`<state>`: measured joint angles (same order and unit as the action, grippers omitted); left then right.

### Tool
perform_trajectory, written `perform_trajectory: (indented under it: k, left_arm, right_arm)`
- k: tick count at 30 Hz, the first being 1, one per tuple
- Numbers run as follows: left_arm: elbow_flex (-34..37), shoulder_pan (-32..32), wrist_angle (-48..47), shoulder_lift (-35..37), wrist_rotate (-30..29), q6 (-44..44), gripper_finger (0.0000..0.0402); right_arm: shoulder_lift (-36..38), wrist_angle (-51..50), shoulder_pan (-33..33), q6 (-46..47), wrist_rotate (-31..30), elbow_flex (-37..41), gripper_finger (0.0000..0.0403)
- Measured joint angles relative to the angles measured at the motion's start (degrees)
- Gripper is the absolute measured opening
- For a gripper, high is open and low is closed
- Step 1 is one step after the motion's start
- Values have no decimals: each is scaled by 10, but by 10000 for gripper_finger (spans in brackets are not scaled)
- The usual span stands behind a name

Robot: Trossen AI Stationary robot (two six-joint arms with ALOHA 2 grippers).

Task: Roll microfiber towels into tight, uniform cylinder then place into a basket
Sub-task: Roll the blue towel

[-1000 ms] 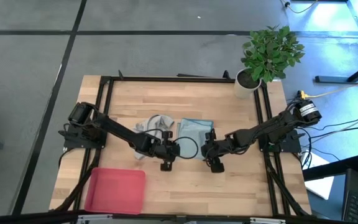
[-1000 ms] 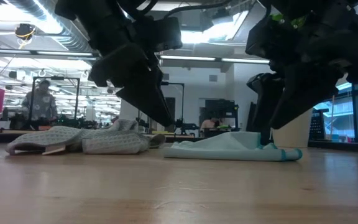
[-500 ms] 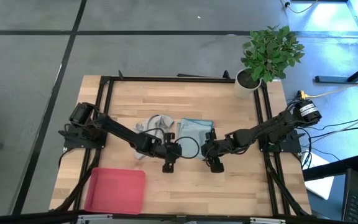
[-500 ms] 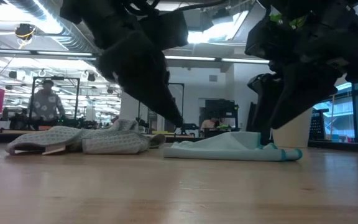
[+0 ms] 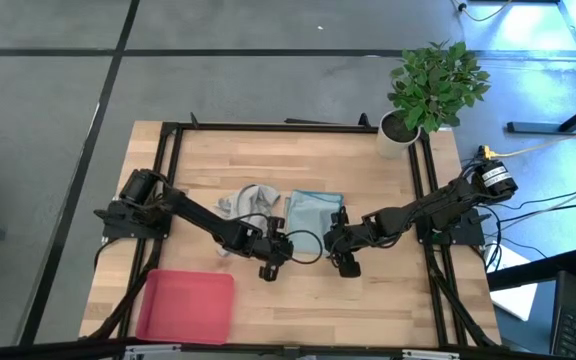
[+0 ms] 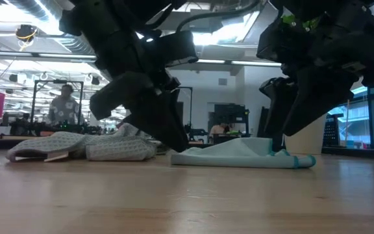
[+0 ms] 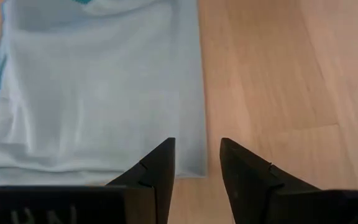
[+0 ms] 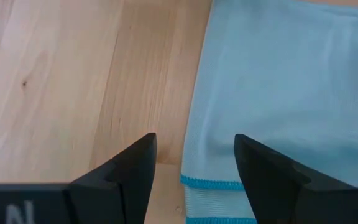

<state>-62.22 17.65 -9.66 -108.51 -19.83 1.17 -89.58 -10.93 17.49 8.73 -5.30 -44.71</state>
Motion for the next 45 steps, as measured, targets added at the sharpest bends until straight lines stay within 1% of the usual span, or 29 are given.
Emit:
perform_trajectory:
  k: [9, 12, 15, 20, 21, 27, 30, 32, 36, 41, 45]
  left_arm:
    - [-3, -2, 8, -38, -10, 2, 118]
    - [-3, -3, 5, -42, -6, 2, 112]
    - [-3, -4, 3, -43, -2, 0, 87]
    - [-2, -4, 3, -44, -1, -1, 17]
    - [-2, -4, 3, -44, -3, -2, 9]
    - [-2, -4, 2, -45, -7, -4, 2]
    - [-2, -4, 2, -45, -7, -4, 2]
    - [-1, -4, 2, -45, -7, -4, 1]
    - [-1, -4, 1, -45, -6, -3, 1]
    - [-1, -4, 1, -45, -6, -3, 0]
    - [-1, -4, 1, -45, -6, -3, 0]
  right_arm:
    - [0, -12, 0, -3, 0, 0, 218]
    - [0, -25, 0, -3, 0, 0, 218]
    - [0, -40, 0, -6, -1, 0, 218]
    - [0, -35, 0, -29, -2, 0, 218]
    - [0, -35, 1, -30, -2, 0, 218]
    - [-4, -19, 20, -63, -2, 14, 218]
    - [-13, 11, 27, -74, -23, 33, 218]
    - [-21, 32, 30, -74, -38, 46, 218]
    - [-36, 69, 30, -74, -42, 65, 218]
    - [-42, 81, 31, -53, -75, 75, 218]
    - [-43, 90, 31, -43, -84, 84, 212]
